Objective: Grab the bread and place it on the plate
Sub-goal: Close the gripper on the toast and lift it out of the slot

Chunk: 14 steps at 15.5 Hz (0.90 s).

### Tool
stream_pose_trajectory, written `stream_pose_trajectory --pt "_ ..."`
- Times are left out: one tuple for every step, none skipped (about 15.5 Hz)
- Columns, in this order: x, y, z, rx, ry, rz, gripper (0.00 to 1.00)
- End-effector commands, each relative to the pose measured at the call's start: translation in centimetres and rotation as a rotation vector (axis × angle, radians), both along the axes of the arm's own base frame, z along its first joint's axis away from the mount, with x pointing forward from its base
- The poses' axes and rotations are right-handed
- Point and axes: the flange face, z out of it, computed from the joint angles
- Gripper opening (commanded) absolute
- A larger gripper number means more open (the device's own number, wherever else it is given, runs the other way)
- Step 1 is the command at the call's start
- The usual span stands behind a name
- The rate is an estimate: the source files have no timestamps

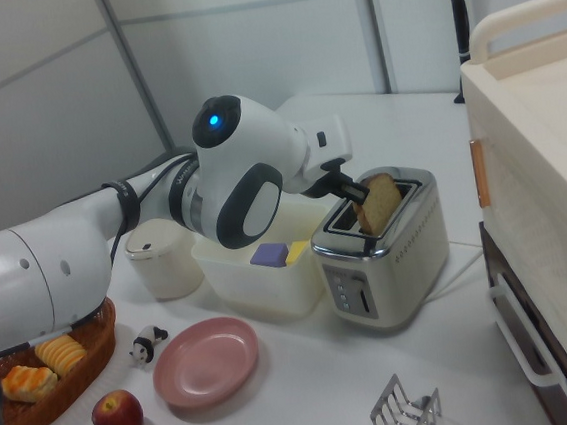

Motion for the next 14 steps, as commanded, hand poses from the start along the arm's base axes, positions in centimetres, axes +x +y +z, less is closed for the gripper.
stream_pose_trajectory --pt "-0.1 0.3 0.6 0.04 -0.03 -0.022 0.0" --pt "-0.1 0.2 0.8 0.051 -0.032 -0.028 0.0" --pt "-0.2 0.0 1.0 0.052 -0.037 -0.03 0.0" --pt "-0.3 0.0 1.4 0.052 -0.043 -0.03 0.0" --pt "-0.3 -0.1 1.7 0.05 -0.046 -0.032 0.0" --pt "-0.6 -0.2 2.6 0.049 -0.058 -0.033 0.0" --pt "-0.8 -0.2 3.5 0.048 -0.07 -0.033 0.0" --pt "-1.1 -0.2 4.5 0.049 -0.084 -0.033 0.0" --pt "-1.2 -0.1 5.0 0.054 -0.091 -0.034 0.0" --pt "-1.4 -0.1 5.8 0.064 -0.103 -0.039 0.0" --pt "-1.6 -0.2 7.4 0.089 -0.129 -0.057 0.0" --pt "-1.6 -0.4 8.4 0.104 -0.146 -0.073 0.0" --pt "-1.7 -0.4 9.0 0.12 -0.158 -0.089 0.0" --pt "-1.7 -0.5 9.6 0.133 -0.168 -0.106 0.0"
